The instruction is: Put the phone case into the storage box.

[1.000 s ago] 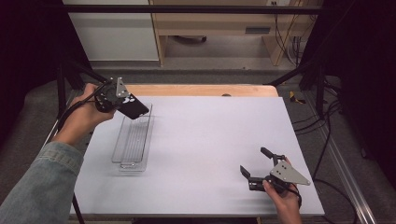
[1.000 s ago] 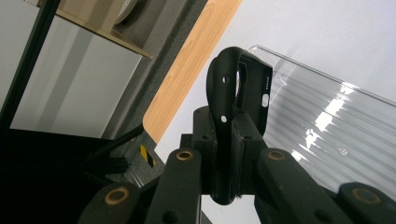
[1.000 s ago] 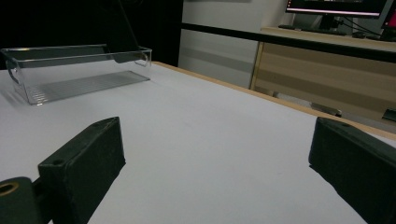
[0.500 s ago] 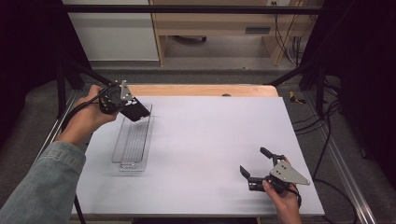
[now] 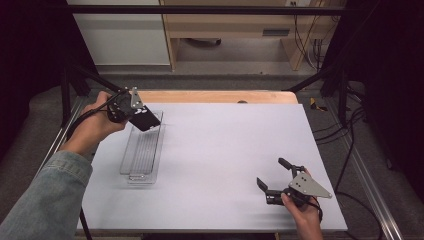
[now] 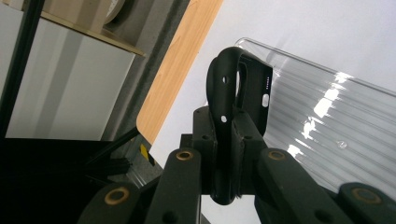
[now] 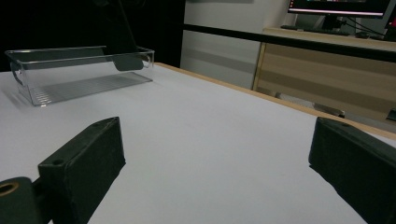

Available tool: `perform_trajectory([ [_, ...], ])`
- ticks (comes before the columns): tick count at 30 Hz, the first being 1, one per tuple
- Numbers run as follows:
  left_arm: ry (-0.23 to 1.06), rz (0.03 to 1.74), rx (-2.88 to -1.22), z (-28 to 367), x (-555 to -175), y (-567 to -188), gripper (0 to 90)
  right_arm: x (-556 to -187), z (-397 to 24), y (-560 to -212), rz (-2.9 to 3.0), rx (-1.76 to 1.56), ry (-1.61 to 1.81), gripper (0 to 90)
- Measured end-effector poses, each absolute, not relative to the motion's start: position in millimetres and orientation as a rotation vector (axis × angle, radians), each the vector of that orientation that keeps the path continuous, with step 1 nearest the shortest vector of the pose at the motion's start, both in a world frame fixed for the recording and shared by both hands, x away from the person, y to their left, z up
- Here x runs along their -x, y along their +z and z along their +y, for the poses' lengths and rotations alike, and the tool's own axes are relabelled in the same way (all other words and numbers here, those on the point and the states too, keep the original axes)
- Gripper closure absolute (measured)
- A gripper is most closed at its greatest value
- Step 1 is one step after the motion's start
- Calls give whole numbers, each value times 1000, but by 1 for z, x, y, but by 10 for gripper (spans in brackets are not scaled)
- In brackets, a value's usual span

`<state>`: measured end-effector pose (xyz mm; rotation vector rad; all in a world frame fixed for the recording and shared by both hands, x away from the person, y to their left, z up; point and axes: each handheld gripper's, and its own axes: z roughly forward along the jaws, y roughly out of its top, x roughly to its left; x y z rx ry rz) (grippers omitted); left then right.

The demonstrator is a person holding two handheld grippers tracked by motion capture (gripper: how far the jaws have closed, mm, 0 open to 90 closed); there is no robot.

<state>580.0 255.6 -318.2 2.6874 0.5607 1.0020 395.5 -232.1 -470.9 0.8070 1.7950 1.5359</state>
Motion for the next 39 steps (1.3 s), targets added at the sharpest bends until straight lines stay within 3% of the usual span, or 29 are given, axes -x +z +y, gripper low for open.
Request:
perform_trajectory([
  [39,985,490,-2768,245,-598,-322,823,-397,-233,-472,1798,-812,1539,38],
])
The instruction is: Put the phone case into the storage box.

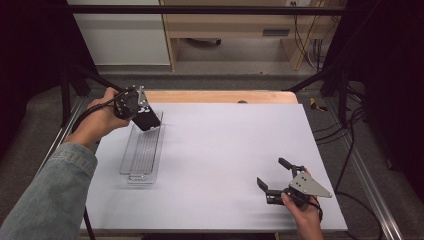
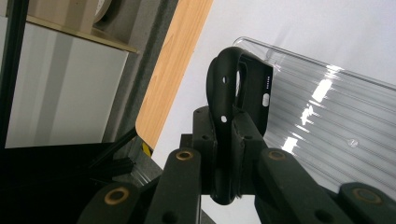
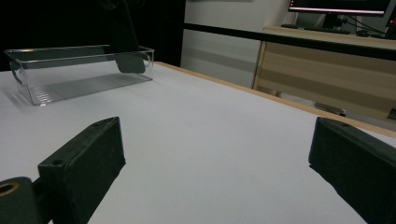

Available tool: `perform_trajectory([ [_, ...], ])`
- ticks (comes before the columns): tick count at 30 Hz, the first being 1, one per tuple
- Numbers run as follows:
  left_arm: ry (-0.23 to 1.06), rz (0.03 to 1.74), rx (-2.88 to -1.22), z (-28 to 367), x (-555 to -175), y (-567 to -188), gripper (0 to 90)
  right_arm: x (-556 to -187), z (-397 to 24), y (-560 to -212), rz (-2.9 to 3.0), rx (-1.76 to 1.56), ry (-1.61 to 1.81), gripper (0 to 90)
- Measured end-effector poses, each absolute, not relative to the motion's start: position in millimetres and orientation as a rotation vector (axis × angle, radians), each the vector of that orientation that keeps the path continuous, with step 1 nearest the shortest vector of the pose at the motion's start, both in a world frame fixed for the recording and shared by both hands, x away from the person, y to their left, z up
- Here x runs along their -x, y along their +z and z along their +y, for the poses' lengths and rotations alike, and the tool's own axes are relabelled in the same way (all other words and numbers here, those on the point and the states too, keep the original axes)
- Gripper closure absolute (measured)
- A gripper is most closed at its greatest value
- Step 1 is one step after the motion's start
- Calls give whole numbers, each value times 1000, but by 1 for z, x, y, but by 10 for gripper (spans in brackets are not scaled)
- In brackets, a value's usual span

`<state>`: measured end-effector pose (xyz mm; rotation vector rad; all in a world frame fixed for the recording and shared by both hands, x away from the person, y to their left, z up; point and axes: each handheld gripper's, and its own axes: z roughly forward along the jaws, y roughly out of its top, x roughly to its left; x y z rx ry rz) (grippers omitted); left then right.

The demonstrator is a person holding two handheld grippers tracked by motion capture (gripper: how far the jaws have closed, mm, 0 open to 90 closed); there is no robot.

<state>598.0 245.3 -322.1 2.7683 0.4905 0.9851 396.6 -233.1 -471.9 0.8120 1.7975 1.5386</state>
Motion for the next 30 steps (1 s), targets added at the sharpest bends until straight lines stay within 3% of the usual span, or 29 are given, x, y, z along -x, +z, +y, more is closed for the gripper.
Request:
perform_trajectory([
  [30,958,450,-2812,241,-603,-321,822,-397,-232,-473,1806,-817,1541,38],
])
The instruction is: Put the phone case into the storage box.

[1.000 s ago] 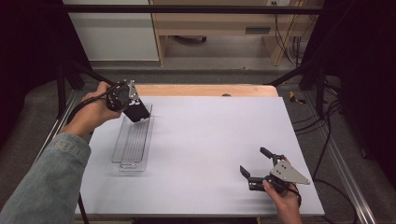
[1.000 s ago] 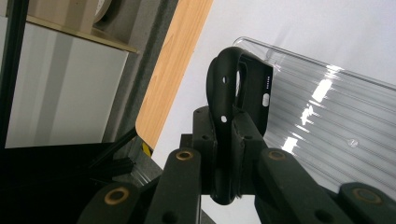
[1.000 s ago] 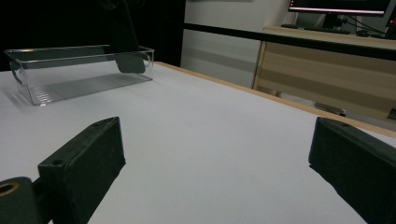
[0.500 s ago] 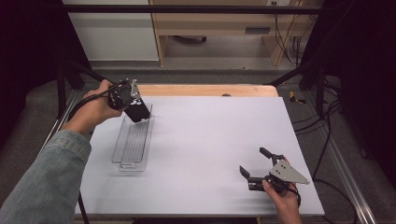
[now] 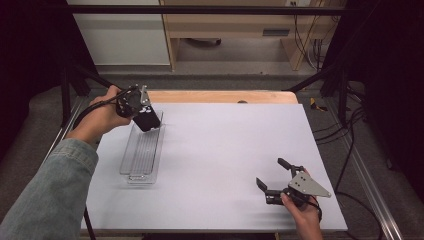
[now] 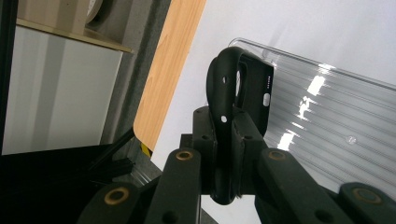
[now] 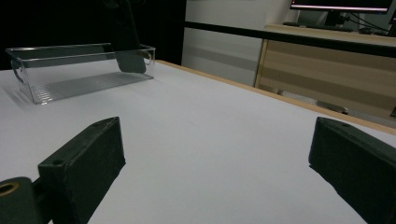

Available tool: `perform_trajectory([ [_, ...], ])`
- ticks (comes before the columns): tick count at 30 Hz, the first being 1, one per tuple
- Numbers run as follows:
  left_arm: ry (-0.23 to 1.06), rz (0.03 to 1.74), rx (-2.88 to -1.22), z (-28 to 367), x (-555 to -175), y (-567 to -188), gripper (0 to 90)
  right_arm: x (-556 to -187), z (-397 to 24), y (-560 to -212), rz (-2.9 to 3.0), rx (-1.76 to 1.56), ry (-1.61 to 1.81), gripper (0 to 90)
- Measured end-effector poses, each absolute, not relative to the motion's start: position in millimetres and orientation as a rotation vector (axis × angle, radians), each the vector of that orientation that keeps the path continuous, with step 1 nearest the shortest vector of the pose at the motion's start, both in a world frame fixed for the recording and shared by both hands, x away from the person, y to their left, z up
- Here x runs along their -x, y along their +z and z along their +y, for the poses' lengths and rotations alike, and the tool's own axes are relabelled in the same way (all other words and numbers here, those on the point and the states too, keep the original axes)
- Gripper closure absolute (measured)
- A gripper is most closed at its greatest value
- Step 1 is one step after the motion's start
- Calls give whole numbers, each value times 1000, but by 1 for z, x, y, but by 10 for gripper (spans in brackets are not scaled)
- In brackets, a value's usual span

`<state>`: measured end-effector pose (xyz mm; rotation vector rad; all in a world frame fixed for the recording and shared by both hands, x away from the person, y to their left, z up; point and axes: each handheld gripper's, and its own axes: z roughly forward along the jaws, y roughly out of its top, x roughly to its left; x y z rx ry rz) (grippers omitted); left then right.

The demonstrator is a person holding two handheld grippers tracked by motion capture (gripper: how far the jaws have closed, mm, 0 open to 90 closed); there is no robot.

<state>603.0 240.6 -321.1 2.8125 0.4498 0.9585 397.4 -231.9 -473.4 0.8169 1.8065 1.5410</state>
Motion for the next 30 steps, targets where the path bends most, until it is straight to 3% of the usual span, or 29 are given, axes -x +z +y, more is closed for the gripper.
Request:
perform_trajectory([
  [30,958,416,-2816,232,-613,-322,817,-398,-232,-474,1809,-820,1544,36],
])
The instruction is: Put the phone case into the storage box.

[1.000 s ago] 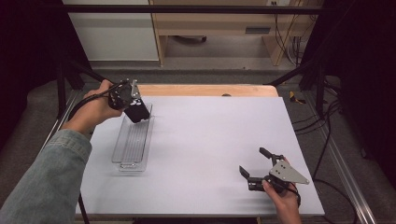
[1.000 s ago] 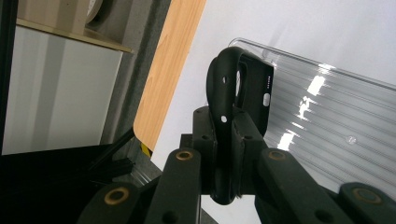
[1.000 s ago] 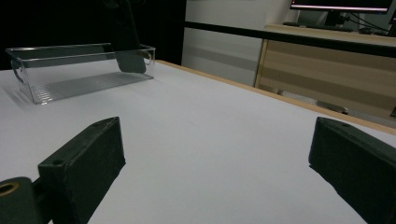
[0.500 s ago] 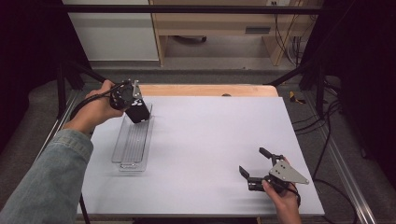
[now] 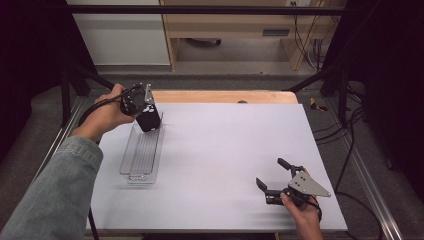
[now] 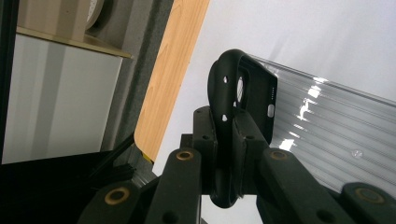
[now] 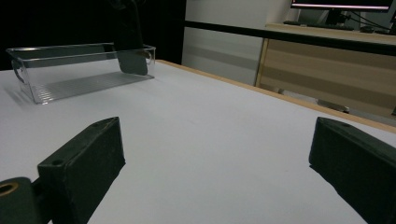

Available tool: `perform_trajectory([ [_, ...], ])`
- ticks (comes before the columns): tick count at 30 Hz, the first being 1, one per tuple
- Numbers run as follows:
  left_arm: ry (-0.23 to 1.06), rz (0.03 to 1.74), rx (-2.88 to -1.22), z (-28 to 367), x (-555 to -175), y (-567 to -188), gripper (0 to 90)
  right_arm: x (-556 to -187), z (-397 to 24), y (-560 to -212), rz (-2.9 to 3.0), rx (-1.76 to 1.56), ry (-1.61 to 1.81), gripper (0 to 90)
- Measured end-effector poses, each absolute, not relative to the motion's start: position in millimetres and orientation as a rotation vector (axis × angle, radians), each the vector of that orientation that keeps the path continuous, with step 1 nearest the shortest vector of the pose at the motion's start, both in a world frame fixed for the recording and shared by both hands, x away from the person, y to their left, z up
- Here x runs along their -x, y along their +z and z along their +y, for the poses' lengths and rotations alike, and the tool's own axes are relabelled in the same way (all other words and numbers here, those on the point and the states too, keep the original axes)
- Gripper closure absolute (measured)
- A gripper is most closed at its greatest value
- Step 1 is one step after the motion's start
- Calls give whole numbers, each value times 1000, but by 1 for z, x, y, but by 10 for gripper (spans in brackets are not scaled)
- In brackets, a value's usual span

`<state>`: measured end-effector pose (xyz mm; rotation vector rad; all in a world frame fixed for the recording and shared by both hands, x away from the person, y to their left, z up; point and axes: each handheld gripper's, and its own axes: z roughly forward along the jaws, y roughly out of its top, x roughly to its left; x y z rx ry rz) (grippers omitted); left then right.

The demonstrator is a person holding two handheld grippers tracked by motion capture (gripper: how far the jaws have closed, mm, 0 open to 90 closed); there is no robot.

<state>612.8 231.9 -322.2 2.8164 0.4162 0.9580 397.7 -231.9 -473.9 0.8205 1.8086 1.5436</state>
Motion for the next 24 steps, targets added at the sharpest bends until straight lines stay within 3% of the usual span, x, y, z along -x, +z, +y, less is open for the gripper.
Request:
perform_trajectory([
  [24,1051,405,-2774,234,-619,-323,752,-398,-232,-474,1811,-825,1547,35],
])
